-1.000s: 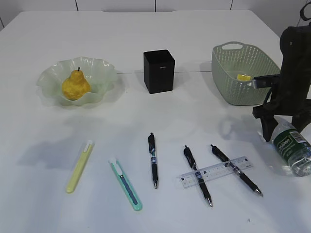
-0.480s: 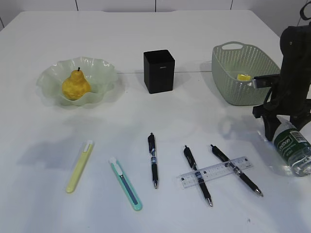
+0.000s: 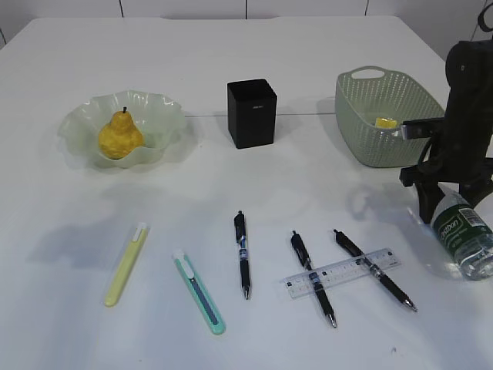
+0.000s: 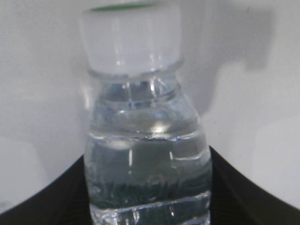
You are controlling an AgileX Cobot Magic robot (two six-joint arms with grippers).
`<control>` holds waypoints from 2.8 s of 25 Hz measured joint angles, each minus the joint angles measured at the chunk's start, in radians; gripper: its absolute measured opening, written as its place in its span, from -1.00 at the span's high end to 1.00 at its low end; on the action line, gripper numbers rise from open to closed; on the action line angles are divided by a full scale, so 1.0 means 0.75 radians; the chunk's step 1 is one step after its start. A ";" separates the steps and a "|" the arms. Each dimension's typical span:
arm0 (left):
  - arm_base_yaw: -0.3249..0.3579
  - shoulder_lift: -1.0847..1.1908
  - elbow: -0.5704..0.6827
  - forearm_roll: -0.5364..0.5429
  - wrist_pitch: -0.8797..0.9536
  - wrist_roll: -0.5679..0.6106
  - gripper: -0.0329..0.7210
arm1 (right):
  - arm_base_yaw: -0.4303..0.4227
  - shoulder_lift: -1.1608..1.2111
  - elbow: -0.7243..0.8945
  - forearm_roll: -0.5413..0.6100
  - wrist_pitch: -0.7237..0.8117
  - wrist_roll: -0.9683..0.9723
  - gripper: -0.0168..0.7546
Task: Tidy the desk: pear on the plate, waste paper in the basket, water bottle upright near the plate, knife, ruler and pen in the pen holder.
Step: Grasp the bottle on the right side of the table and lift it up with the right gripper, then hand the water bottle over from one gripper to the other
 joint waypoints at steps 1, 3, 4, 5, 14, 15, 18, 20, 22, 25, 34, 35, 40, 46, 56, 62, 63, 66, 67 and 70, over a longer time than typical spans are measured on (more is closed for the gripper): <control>0.000 0.000 0.000 0.000 0.000 0.000 -0.47 | 0.000 0.000 0.000 0.002 0.000 0.000 -0.18; 0.000 0.000 0.000 0.000 0.000 0.000 -0.47 | 0.000 0.000 0.000 0.007 0.000 0.000 -0.18; 0.000 0.000 0.000 0.000 0.000 0.000 -0.47 | 0.000 0.000 0.000 0.009 0.000 0.000 -0.18; 0.000 0.000 0.000 0.000 0.000 0.000 -0.47 | 0.000 -0.003 0.000 0.012 0.000 0.000 -0.18; 0.000 0.000 0.000 0.000 0.000 0.000 -0.47 | 0.000 -0.074 0.000 0.033 -0.011 0.000 -0.18; 0.000 0.000 0.000 0.000 0.000 0.000 -0.47 | 0.000 -0.084 0.000 0.033 -0.011 0.000 -0.18; 0.000 0.000 0.000 0.000 0.000 0.000 -0.47 | 0.000 -0.112 0.000 0.036 -0.011 0.000 -0.18; 0.000 0.000 0.000 0.000 0.000 0.000 -0.47 | 0.000 -0.130 0.003 0.057 -0.011 0.000 -0.17; 0.000 0.000 0.000 0.000 0.000 0.000 -0.47 | 0.000 -0.161 0.012 0.071 -0.011 0.000 -0.17; 0.000 0.000 0.000 0.000 0.000 0.000 -0.47 | 0.000 -0.205 0.037 0.086 -0.011 0.000 -0.17; 0.000 0.000 0.000 0.000 -0.009 0.000 -0.47 | 0.000 -0.332 0.105 0.135 0.001 0.000 -0.17; 0.000 0.000 0.000 0.000 -0.009 0.000 -0.47 | 0.000 -0.344 0.105 0.142 0.001 0.000 -0.17; 0.000 0.000 0.000 0.000 -0.011 0.000 -0.47 | 0.000 -0.401 0.105 0.192 0.001 -0.013 -0.17; 0.000 0.000 0.000 0.000 -0.013 0.000 -0.47 | 0.000 -0.438 0.105 0.304 0.004 -0.120 -0.17; 0.000 0.000 0.000 0.000 -0.020 0.000 -0.46 | 0.000 -0.475 0.107 0.602 0.007 -0.400 -0.17; 0.000 0.000 0.000 0.000 -0.022 0.000 -0.45 | 0.000 -0.516 0.107 0.635 0.007 -0.485 -0.17; 0.000 0.000 0.000 0.000 -0.023 0.000 -0.44 | 0.000 -0.525 0.107 0.642 0.007 -0.510 -0.17; 0.000 0.000 0.000 0.000 -0.025 0.000 -0.42 | 0.000 -0.546 0.107 0.698 0.007 -0.584 -0.17; 0.000 0.000 0.000 0.000 -0.025 0.000 -0.42 | 0.000 -0.555 0.107 0.721 0.007 -0.620 -0.17; 0.000 0.000 0.000 0.000 -0.025 0.000 -0.42 | 0.000 -0.569 0.107 0.794 -0.006 -0.702 -0.17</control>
